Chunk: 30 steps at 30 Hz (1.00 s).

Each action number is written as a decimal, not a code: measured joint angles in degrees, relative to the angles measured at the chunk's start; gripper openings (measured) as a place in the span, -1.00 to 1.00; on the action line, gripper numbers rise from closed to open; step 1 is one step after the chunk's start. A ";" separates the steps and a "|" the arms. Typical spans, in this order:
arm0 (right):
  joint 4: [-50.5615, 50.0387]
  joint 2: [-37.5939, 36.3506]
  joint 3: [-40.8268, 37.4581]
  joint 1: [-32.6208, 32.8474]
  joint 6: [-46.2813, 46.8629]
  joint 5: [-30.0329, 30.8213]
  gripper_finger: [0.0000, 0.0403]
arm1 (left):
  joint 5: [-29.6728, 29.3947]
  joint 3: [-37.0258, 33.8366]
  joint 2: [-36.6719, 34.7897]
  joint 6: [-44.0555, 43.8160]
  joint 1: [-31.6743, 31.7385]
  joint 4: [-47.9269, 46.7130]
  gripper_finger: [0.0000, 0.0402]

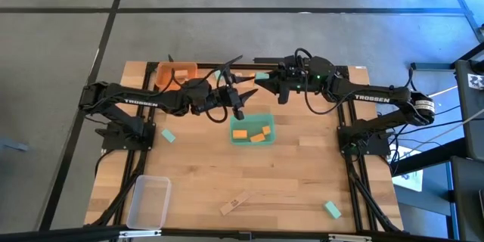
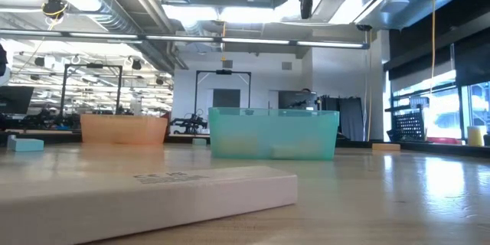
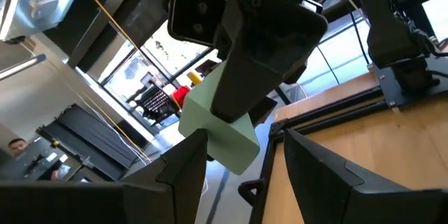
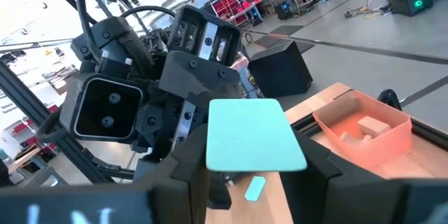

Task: Sort & place blocks by color
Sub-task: Put the blue block into the transparent bin

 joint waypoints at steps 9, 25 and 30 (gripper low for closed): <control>-0.26 0.00 0.00 0.00 0.00 -0.23 -0.35 | -6.91 0.00 0.00 0.07 -0.46 0.27 -0.10; -0.57 0.00 -0.04 0.00 0.13 -0.57 -0.35 | -12.83 0.02 -0.02 7.91 -3.02 -1.49 -0.10; -0.64 0.00 -0.04 0.00 0.17 -2.02 -0.35 | -12.83 0.02 -0.02 7.89 -3.02 -1.49 -0.10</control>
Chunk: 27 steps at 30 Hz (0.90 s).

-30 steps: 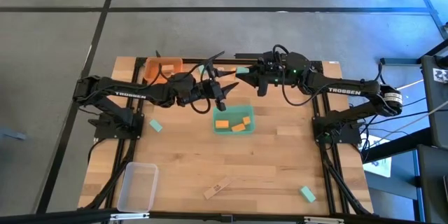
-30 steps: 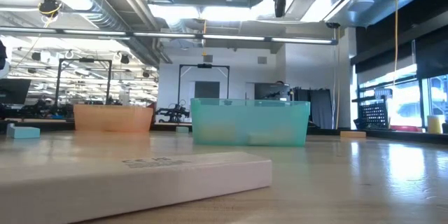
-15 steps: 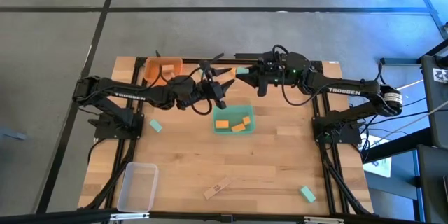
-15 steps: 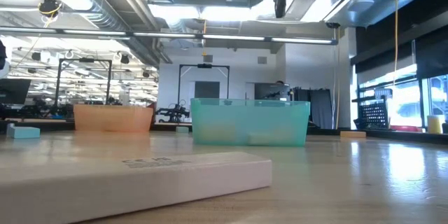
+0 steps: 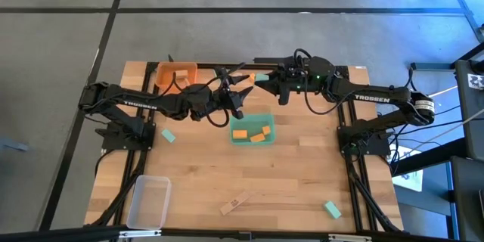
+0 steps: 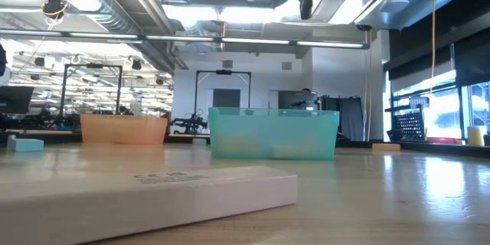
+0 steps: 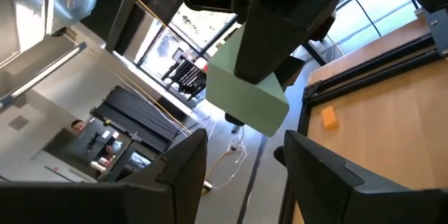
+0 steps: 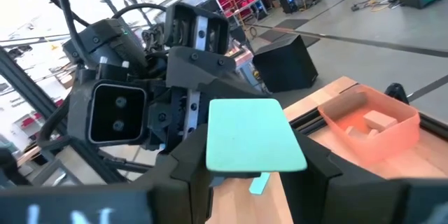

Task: Sort & place blocks by color
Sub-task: Put the blue block into the transparent bin

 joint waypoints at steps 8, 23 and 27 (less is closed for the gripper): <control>-0.11 0.00 0.00 -0.02 1.43 -2.89 -0.35 | 0.06 0.00 0.00 0.00 -0.02 -0.02 -0.10; -0.54 0.00 0.00 -0.02 1.35 -3.95 -0.35 | 0.10 0.00 0.00 -0.06 0.00 -0.17 -0.10; -0.57 0.00 0.00 -0.02 1.03 -4.13 -0.35 | 1.16 0.00 0.00 0.00 0.02 -0.17 -0.10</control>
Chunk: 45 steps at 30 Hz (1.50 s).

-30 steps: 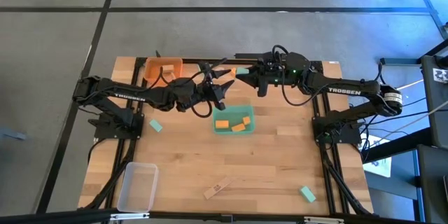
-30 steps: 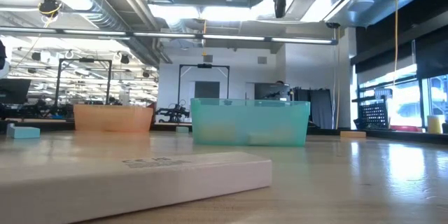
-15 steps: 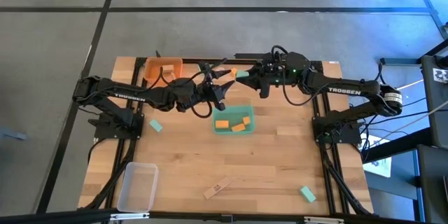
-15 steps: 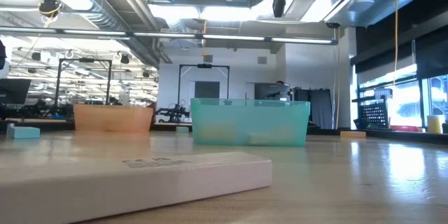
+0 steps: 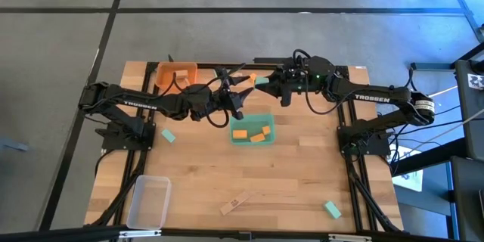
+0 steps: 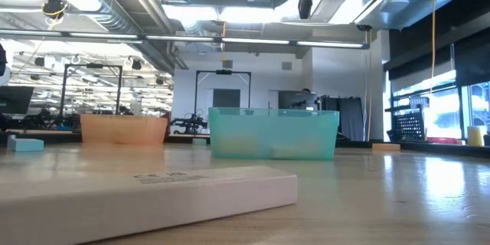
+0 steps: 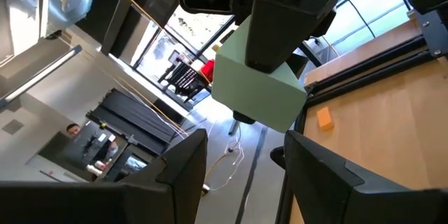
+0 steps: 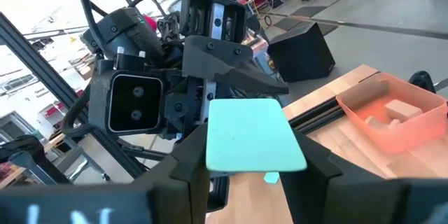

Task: Sort & place blocks by color
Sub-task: Put the blue block into the transparent bin

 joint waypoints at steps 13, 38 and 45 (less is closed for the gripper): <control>-0.07 0.00 0.00 0.02 0.12 0.02 -0.35 | 0.31 0.00 0.00 0.01 0.00 0.02 -0.10; -0.34 0.09 0.00 -0.35 -2.75 -2.05 -0.35 | 6.00 0.04 -0.09 -0.40 -0.01 -0.10 -0.10; -0.07 0.09 0.00 -1.54 -3.35 -3.49 -0.35 | 7.73 0.04 -0.09 -0.13 -0.48 -0.13 -0.10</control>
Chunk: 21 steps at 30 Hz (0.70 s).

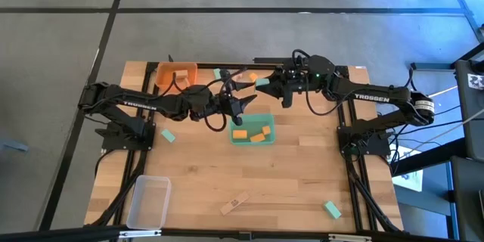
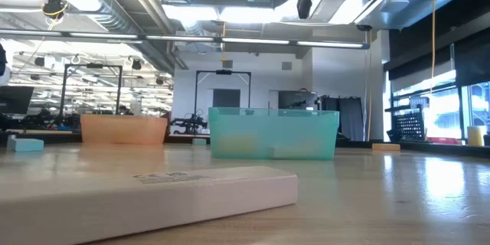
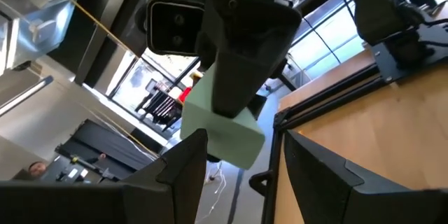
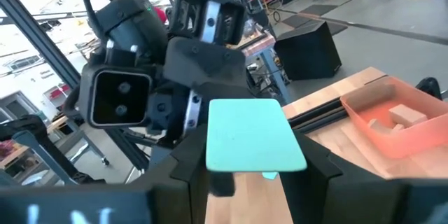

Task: Sort & place blocks by color
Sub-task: Put the blue block into the transparent bin

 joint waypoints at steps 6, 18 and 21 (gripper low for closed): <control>0.02 0.00 0.00 -0.88 -0.56 -1.97 -0.35 | -0.11 0.00 0.00 -0.16 0.04 -0.03 -0.10; 0.02 -0.02 0.00 -3.08 -0.80 -10.06 -0.35 | -10.31 0.02 0.00 2.14 0.04 -4.62 -0.10; 0.02 -0.02 0.00 -3.38 -0.87 -11.56 -0.35 | -12.42 0.00 0.00 1.88 0.05 -8.95 -0.10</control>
